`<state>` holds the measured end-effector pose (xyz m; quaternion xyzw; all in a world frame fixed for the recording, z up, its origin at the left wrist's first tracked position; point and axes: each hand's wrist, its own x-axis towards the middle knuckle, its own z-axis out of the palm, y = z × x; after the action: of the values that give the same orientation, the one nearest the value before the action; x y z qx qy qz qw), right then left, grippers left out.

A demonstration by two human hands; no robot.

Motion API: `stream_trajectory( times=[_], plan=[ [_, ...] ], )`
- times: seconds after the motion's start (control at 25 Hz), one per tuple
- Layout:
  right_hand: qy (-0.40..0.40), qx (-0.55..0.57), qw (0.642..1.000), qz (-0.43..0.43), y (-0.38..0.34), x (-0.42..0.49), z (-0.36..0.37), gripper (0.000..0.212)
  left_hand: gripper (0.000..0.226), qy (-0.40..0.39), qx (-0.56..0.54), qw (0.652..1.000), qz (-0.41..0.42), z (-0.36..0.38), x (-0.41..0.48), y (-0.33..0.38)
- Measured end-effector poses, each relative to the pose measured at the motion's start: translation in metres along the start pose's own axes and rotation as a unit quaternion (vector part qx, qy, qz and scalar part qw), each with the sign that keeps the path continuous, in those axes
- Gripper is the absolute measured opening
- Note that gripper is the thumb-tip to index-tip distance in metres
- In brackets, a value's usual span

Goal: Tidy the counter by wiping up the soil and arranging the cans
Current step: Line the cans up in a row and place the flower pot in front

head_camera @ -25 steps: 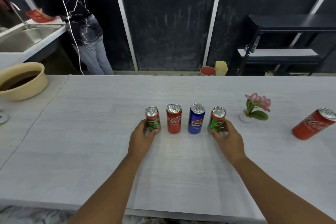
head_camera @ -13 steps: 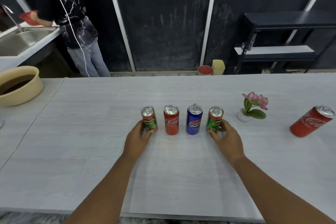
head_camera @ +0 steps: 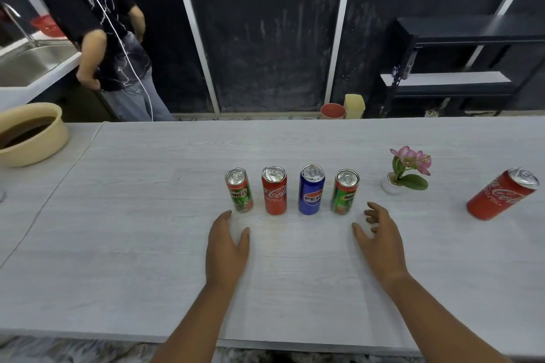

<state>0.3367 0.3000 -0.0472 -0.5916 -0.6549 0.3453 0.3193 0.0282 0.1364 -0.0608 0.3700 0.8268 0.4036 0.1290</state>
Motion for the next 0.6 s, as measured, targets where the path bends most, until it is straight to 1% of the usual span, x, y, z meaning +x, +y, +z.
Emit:
stream_trajectory(
  times=[0.04, 0.12, 0.16, 0.28, 0.4, 0.6],
  plan=[
    [0.009, -0.010, 1.000, -0.008, 0.006, -0.008, -0.004, 0.063, 0.061, 0.001, 0.035, 0.999, 0.034, 0.006, -0.014, 0.000],
    [0.023, -0.034, 0.999, -0.023, 0.014, -0.022, -0.012, 0.058, 0.050, -0.026, 0.089, 0.987, 0.132, 0.016, -0.029, 0.005],
    [0.025, -0.042, 0.998, -0.026, 0.015, -0.027, -0.015, 0.057, 0.044, -0.039, 0.101, 0.980, 0.166, 0.021, -0.032, 0.009],
    [0.038, -0.062, 0.997, -0.023, 0.019, -0.033, -0.032, 0.054, 0.035, -0.065, 0.107, 0.971, 0.202, 0.043, -0.037, 0.033],
    [0.075, -0.082, 0.994, -0.005, 0.033, -0.030, -0.059, 0.052, 0.036, -0.102, 0.101, 0.959, 0.246, 0.075, -0.050, 0.063],
    [0.127, -0.017, 0.990, 0.054, 0.067, -0.012, -0.116, 0.051, 0.040, -0.171, 0.100, 0.928, 0.315, 0.135, -0.069, 0.108]
  ],
)
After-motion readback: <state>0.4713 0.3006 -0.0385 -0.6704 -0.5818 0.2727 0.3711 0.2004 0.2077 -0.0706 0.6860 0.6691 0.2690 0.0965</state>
